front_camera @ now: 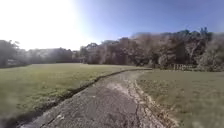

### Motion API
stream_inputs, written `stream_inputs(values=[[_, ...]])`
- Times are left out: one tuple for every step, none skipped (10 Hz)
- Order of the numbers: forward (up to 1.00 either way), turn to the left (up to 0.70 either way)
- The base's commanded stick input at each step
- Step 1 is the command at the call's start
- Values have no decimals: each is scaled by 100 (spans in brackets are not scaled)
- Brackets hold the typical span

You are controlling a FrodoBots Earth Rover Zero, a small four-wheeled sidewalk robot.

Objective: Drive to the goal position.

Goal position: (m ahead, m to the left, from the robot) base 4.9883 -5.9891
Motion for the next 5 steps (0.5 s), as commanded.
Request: stream_inputs(values=[[50,0],[50,0],[50,0],[50,0],[50,0]])
